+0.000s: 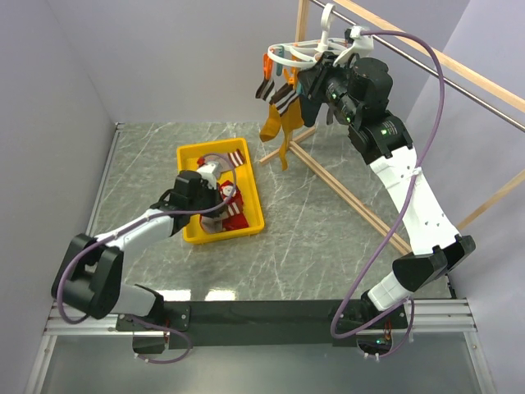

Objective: Clip the socks to the hanger
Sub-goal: Pick up the sock from the bin.

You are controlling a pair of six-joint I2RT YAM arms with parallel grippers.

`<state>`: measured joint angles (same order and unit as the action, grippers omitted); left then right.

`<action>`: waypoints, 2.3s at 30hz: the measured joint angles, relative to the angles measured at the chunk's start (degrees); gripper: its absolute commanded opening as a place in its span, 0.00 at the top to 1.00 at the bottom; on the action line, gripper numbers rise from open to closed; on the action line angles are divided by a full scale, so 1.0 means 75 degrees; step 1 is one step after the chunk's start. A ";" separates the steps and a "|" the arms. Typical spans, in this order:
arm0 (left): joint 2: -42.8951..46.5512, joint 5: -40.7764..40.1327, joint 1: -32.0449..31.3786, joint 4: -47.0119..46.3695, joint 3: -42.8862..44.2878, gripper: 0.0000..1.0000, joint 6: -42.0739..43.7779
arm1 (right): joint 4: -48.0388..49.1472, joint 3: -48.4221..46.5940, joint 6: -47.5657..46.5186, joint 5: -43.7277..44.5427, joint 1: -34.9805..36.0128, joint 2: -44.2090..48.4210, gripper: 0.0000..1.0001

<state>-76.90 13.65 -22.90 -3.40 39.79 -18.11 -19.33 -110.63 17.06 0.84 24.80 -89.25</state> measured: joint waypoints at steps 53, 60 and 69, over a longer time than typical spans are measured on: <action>-0.1093 -0.1032 -0.1533 0.1396 0.0842 0.55 0.3995 | 0.0114 0.0813 -0.0265 0.0408 -0.0012 0.0627 1.00; -0.1244 -0.0787 -0.1635 0.1530 0.0842 0.52 0.4479 | 0.0114 0.0813 -0.0318 0.0405 -0.0012 0.0627 1.00; -0.1422 -0.0749 -0.1813 0.1600 0.0874 0.53 0.4980 | 0.0114 0.0813 -0.0431 0.0411 -0.0012 0.0627 1.00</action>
<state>-87.57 8.03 -36.49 8.60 46.35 19.25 -18.48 -104.53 13.82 3.92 24.71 -84.55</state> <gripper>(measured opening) 0.504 0.335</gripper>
